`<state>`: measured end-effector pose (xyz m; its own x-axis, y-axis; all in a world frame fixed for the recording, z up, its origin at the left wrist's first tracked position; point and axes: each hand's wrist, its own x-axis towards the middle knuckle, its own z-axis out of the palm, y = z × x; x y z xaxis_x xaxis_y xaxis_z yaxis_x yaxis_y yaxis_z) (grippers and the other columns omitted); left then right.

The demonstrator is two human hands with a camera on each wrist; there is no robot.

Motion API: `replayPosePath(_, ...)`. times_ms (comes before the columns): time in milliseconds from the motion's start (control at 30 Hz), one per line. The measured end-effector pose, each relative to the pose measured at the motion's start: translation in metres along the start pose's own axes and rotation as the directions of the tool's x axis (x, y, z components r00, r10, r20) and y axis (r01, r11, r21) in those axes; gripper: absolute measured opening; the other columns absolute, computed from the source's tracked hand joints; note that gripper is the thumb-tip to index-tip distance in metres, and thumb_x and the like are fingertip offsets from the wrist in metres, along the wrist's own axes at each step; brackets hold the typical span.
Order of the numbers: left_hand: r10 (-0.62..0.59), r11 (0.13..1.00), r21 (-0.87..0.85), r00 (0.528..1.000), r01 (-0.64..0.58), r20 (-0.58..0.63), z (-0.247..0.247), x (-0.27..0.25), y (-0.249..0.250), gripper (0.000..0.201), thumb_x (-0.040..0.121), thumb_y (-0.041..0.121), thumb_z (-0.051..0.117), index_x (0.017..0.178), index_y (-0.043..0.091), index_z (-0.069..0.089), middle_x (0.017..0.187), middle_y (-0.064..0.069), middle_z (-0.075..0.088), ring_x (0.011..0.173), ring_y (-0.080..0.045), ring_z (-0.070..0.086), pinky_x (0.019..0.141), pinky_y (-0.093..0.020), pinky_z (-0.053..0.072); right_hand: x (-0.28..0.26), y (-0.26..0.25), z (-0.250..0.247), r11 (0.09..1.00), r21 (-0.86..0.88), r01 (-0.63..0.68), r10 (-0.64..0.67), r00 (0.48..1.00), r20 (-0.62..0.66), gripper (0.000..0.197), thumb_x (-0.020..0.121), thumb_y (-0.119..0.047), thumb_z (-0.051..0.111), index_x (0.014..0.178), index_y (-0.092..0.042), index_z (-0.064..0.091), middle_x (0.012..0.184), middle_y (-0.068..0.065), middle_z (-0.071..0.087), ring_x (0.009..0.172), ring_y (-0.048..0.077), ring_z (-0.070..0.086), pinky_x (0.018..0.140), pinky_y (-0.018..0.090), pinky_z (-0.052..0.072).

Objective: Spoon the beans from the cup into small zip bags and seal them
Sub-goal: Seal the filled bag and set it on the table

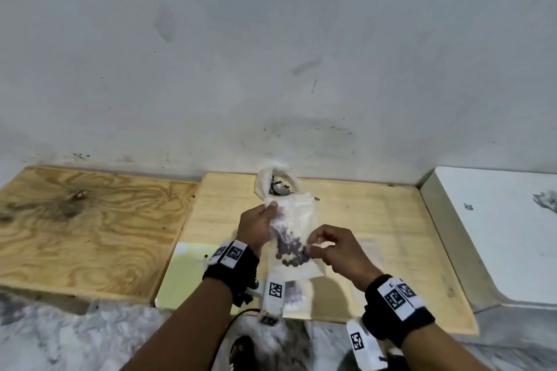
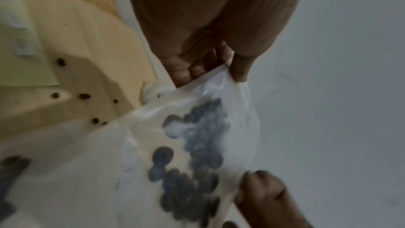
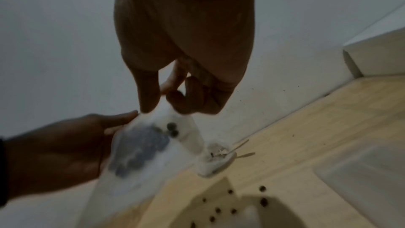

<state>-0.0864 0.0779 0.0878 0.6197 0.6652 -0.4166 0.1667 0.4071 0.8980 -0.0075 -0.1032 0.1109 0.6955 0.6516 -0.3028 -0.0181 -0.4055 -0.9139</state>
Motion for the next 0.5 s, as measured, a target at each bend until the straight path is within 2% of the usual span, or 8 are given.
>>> replayPosePath(67, -0.02, 0.996, 0.084, 1.0, 0.019, 0.01, -0.008, -0.005, -0.015, 0.028, 0.09, 0.017, 0.067, 0.115, 0.004, 0.063, 0.087, -0.016, 0.069, 0.059, -0.02, 0.055, 0.053, -0.025, 0.044, -0.003, 0.017, 0.009, 0.995, 0.047, -0.089, 0.091, 0.996, -0.023, 0.012, 0.082, 0.004, 0.074, 0.093, -0.001, 0.071, 0.084, 0.009, 0.061, 0.05, 0.0, 0.054, 0.042, 0.009, 0.036)
replayPosePath(133, -0.053, 0.992, 0.122, 0.996, 0.044, 0.075, -0.016, -0.011, -0.03, 0.041, 0.083, -0.001, 0.068, 0.119, 0.013, 0.055, 0.087, -0.011, 0.065, 0.065, -0.02, 0.059, 0.056, -0.03, 0.052, -0.001, 0.033, 0.016, 0.978, 0.126, -0.168, 0.179, 0.981, -0.081, 0.017, 0.082, 0.003, 0.073, 0.098, -0.005, 0.071, 0.085, 0.009, 0.062, 0.054, 0.011, 0.054, 0.041, 0.015, 0.036)
replayPosePath(200, -0.079, 0.961, 0.273, 0.992, 0.049, 0.102, -0.025, -0.018, -0.046, 0.044, 0.071, -0.008, 0.068, 0.108, 0.015, 0.059, 0.091, -0.01, 0.065, 0.073, -0.022, 0.062, 0.063, -0.037, 0.055, 0.003, 0.047, 0.025, 0.972, 0.09, -0.217, 0.223, 0.972, -0.075, 0.021, 0.082, 0.001, 0.073, 0.099, -0.01, 0.071, 0.084, 0.008, 0.061, 0.051, 0.012, 0.048, 0.04, 0.02, 0.036)
replayPosePath(267, -0.092, 0.868, 0.496, 0.991, 0.032, 0.097, -0.035, -0.02, -0.064, 0.033, 0.065, -0.002, 0.07, 0.091, 0.018, 0.068, 0.09, -0.005, 0.069, 0.077, -0.02, 0.064, 0.072, -0.037, 0.056, 0.008, 0.064, 0.037, 0.97, -0.05, -0.236, 0.234, 0.971, -0.035, 0.025, 0.08, 0.002, 0.072, 0.099, -0.014, 0.071, 0.087, 0.006, 0.065, 0.056, 0.011, 0.054, 0.043, 0.018, 0.04)
replayPosePath(300, -0.109, 0.819, 0.573, 0.99, 0.039, 0.088, -0.041, -0.019, -0.073, 0.031, 0.064, -0.001, 0.071, 0.086, 0.021, 0.071, 0.089, -0.002, 0.071, 0.077, -0.018, 0.065, 0.073, -0.033, 0.056, 0.01, 0.072, 0.044, 0.96, -0.142, -0.242, 0.242, 0.97, -0.019, 0.027, 0.079, 0.0, 0.071, 0.1, -0.018, 0.071, 0.089, 0.005, 0.067, 0.061, 0.011, 0.059, 0.047, 0.019, 0.045)
replayPosePath(367, -0.166, 0.758, 0.647, 0.984, 0.082, 0.07, -0.049, -0.012, -0.09, 0.033, 0.06, 0.0, 0.074, 0.083, 0.025, 0.073, 0.087, 0.002, 0.072, 0.077, -0.016, 0.066, 0.071, -0.027, 0.057, 0.014, 0.084, 0.056, 0.911, -0.341, -0.233, 0.254, 0.967, 0.018, 0.032, 0.078, -0.008, 0.07, 0.106, -0.023, 0.071, 0.098, 0.002, 0.07, 0.08, 0.014, 0.066, 0.066, 0.023, 0.052)
replayPosePath(433, -0.19, 0.713, 0.695, 0.98, 0.091, 0.067, -0.053, -0.003, -0.104, 0.036, 0.059, 0.003, 0.077, 0.087, 0.024, 0.074, 0.09, 0.004, 0.071, 0.084, -0.015, 0.067, 0.073, -0.024, 0.056, 0.018, 0.097, 0.067, 0.836, -0.506, -0.212, 0.272, 0.961, 0.045, 0.039, 0.078, -0.017, 0.071, 0.116, -0.027, 0.068, 0.115, 0.003, 0.066, 0.103, 0.021, 0.065, 0.082, 0.026, 0.05)
replayPosePath(500, -0.177, 0.663, 0.747, 0.98, 0.053, 0.088, -0.056, 0.006, -0.117, 0.036, 0.064, 0.005, 0.079, 0.096, 0.022, 0.074, 0.103, 0.003, 0.071, 0.095, -0.013, 0.066, 0.08, -0.02, 0.052, 0.022, 0.106, 0.075, 0.795, -0.564, -0.223, 0.289, 0.957, 0.029, 0.043, 0.08, -0.028, 0.07, 0.123, -0.031, 0.063, 0.124, 0.003, 0.06, 0.113, 0.024, 0.061, 0.088, 0.027, 0.048)
